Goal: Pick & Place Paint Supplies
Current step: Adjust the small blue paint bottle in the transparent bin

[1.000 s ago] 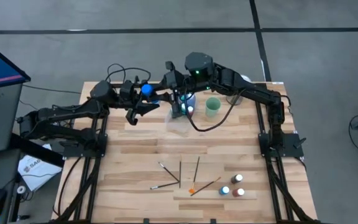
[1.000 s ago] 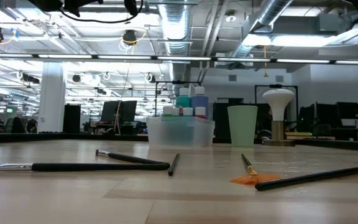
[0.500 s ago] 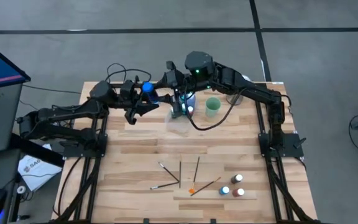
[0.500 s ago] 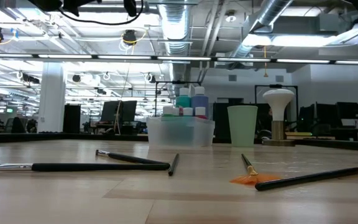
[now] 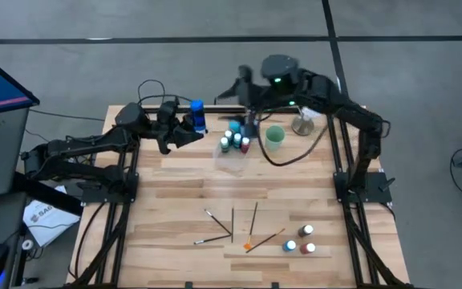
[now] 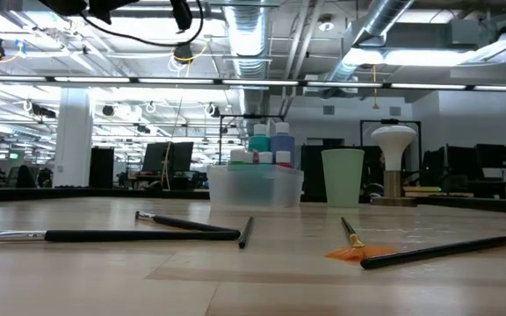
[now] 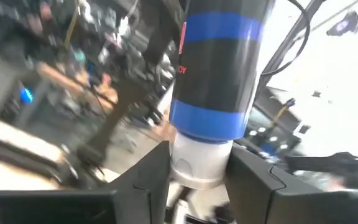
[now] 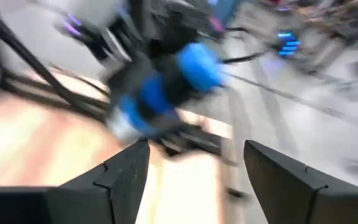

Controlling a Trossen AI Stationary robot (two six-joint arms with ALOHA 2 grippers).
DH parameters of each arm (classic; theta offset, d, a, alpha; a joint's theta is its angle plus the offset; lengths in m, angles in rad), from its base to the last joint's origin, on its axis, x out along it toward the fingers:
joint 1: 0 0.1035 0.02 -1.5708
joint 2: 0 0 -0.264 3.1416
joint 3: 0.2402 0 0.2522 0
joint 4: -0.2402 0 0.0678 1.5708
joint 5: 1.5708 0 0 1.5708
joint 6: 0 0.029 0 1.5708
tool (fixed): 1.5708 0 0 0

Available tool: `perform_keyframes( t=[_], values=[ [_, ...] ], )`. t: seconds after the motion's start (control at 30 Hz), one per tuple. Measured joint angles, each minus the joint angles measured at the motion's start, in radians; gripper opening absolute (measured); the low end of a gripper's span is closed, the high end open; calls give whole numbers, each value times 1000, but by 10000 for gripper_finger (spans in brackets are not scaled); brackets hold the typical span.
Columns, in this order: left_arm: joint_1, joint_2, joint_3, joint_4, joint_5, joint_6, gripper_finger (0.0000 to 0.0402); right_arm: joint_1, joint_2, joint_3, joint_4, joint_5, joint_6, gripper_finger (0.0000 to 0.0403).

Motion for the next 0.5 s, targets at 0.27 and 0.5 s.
perform_keyframes(
  t=[0.27,0.5],
  values=[
    [0,0,0,-10,48,-442,124,31,-66,1,-228,197,-283,255],
    [-24,1,0,-11,57,-858,131,133,-21,2,-275,294,-470,255]
  ],
)
